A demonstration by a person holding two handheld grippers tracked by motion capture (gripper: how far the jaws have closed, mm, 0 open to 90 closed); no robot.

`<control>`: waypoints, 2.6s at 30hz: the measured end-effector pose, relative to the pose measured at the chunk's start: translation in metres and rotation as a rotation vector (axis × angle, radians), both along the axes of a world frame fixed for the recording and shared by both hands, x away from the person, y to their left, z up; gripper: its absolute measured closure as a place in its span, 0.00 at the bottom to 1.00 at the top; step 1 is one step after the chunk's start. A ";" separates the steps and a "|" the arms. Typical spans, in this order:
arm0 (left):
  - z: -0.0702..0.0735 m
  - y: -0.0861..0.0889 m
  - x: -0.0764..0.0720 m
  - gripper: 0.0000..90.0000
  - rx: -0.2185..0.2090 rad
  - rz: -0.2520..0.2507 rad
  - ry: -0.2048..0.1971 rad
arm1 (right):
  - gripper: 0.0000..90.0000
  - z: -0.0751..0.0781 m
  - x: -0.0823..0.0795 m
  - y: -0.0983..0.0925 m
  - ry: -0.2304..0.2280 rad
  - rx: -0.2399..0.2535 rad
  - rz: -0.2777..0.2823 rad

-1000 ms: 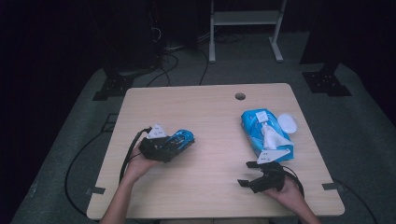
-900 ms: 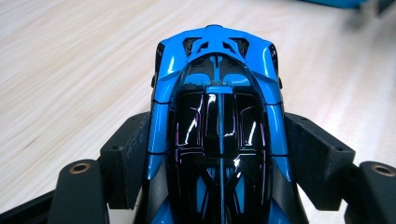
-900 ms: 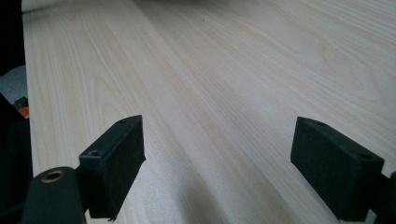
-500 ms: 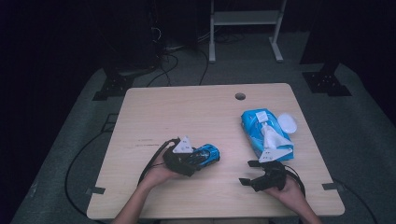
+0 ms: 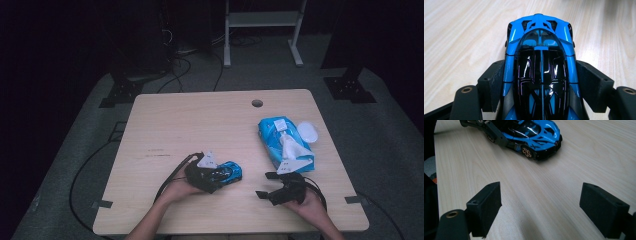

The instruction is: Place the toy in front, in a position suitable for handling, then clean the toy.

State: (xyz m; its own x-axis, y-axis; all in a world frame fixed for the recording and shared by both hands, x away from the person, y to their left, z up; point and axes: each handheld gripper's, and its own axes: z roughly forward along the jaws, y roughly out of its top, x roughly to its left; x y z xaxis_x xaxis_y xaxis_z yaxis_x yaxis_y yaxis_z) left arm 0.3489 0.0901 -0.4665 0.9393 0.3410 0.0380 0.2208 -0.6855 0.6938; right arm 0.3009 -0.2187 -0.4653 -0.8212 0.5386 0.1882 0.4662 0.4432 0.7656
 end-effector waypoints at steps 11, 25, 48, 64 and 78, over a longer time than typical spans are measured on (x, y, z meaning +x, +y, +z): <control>0.005 0.011 -0.001 0.20 -0.054 0.030 -0.001 | 0.23 0.013 -0.004 0.004 -0.070 -0.013 -0.002; 0.036 0.051 -0.017 0.10 -0.182 0.166 -0.030 | 0.21 0.086 0.035 -0.022 -0.249 0.046 -0.170; 0.009 0.057 -0.016 0.09 -0.170 0.179 -0.059 | 0.25 0.038 0.072 -0.078 -0.171 0.020 -0.416; 0.010 0.060 -0.018 0.09 -0.148 0.181 -0.065 | 0.68 0.033 0.075 -0.065 -0.132 -0.061 -0.407; 0.010 0.061 -0.021 0.09 -0.131 0.191 -0.080 | 0.93 0.051 0.068 -0.073 -0.148 -0.009 -0.404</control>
State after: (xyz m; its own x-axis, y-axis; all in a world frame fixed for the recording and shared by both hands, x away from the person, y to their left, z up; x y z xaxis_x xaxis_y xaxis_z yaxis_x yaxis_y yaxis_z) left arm 0.3281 0.1515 -0.4565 0.8532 0.5189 0.0530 0.2787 -0.5394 0.7946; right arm 0.3689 -0.2917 -0.4139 -0.5619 0.8236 0.0776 0.4887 0.2548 0.8344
